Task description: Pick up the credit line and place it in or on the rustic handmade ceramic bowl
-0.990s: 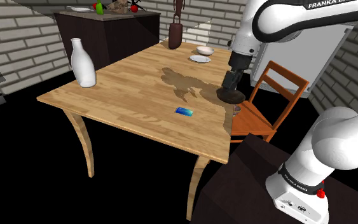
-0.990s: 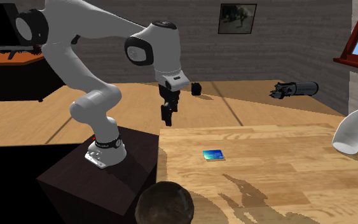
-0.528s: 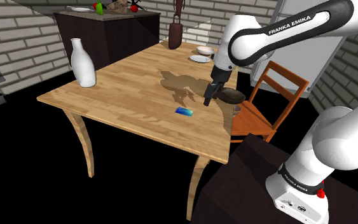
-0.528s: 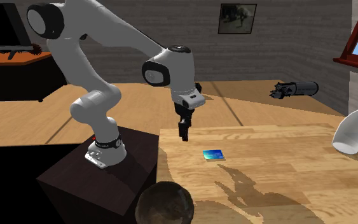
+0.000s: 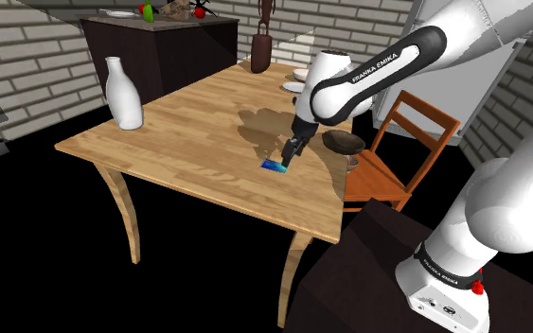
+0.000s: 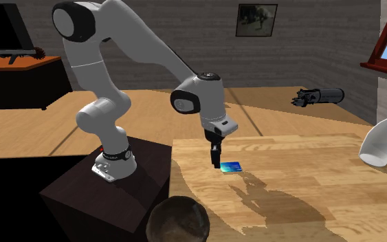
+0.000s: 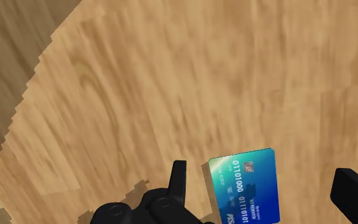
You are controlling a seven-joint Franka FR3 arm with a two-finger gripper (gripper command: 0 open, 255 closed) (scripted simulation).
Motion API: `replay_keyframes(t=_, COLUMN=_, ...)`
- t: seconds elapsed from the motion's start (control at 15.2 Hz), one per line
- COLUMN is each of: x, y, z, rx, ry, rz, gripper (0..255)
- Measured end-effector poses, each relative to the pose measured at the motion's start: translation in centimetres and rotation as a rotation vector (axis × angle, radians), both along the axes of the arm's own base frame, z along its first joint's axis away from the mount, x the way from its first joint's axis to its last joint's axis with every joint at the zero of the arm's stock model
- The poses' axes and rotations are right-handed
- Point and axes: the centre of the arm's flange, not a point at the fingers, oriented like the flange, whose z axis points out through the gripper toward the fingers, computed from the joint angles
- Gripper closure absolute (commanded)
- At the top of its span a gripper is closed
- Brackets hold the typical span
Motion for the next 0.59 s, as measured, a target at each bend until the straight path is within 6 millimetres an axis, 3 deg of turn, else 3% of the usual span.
replay_keyframes(t=0.4, x=0.8, y=0.4, z=-3.2, rx=-0.001, ry=-0.004, rz=0.001, gripper=0)
replay_keyframes(t=0.59, x=0.8, y=0.4, z=-3.5, rx=-0.001, ry=-0.004, rz=0.001, gripper=0)
